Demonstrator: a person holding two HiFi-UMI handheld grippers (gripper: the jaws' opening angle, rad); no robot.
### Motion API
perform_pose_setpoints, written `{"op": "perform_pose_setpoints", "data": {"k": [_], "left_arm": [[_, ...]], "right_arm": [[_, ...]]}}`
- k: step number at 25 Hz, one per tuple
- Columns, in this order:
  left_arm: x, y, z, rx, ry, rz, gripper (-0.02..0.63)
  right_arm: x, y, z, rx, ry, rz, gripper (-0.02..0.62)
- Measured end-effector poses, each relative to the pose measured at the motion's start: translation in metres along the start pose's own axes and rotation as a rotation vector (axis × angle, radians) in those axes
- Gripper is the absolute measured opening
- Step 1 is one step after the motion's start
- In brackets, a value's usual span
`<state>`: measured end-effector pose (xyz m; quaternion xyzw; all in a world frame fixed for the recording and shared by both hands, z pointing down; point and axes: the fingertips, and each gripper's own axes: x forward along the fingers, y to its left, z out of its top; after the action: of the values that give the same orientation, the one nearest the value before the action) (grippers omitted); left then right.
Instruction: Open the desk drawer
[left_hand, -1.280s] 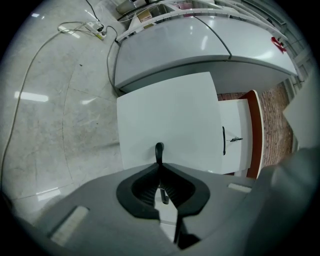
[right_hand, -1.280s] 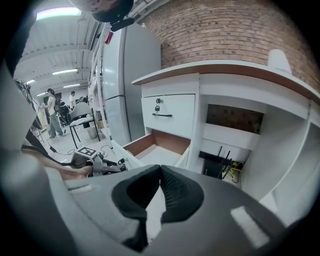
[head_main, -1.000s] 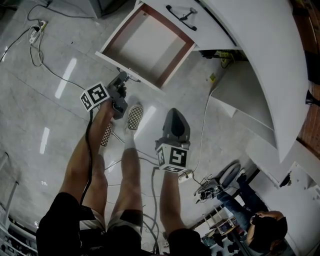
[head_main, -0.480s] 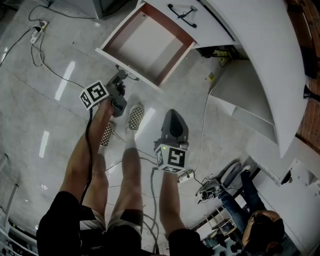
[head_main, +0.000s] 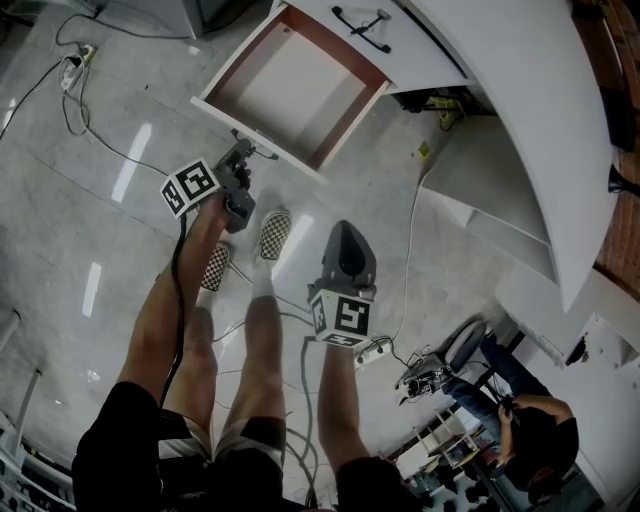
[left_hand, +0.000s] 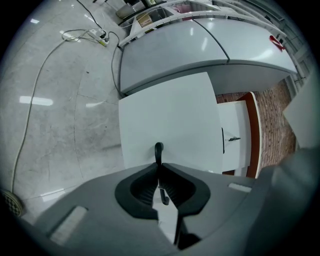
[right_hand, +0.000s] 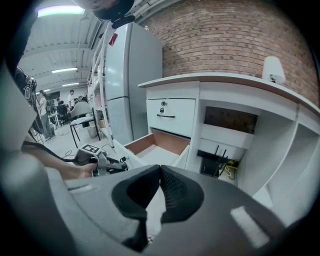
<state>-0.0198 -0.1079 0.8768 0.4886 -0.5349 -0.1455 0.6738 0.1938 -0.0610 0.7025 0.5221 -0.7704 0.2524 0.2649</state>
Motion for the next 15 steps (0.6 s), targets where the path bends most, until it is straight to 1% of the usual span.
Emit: {"op": "perform_pose_setpoints", "data": {"k": [1,2,3,4,8,9,11,12,15], "left_arm": [[0.000,0.000,0.000,0.003,0.005,0.007,0.028],[0.001,0.000,-0.001,0.007,0.011,0.010,0.042],[0.000,0.000,-0.001,0.010,0.017,0.010,0.078],[0.000,0.000,-0.002,0.011,0.023,0.005,0.098],[-0.006,-0.001,-0.001,0.007,0.033,-0.028,0.157],[-0.007,-0.001,0.000,0.005,0.033,-0.024,0.185],[-0.010,0.002,0.002,-0.003,0.032,-0.014,0.277],[-0.012,0.002,0.003,-0.003,0.033,-0.013,0.310],[-0.018,-0.001,0.005,0.015,0.042,-0.011,0.325]], "right_arm": [[0.000,0.000,0.000,0.000,0.000,0.000,0.005],[0.001,0.000,0.000,0.000,0.000,-0.001,0.005],[0.001,0.000,0.000,-0.001,0.000,-0.002,0.005],[0.002,-0.001,0.000,0.000,0.000,-0.003,0.005],[0.004,-0.004,0.003,0.004,0.000,-0.010,0.005],[0.005,-0.004,0.004,0.004,-0.001,-0.011,0.005],[0.006,-0.003,0.007,0.004,0.000,-0.009,0.005],[0.006,-0.002,0.008,0.004,0.001,-0.007,0.005],[0.007,0.003,0.015,-0.002,0.000,-0.001,0.005]]}}
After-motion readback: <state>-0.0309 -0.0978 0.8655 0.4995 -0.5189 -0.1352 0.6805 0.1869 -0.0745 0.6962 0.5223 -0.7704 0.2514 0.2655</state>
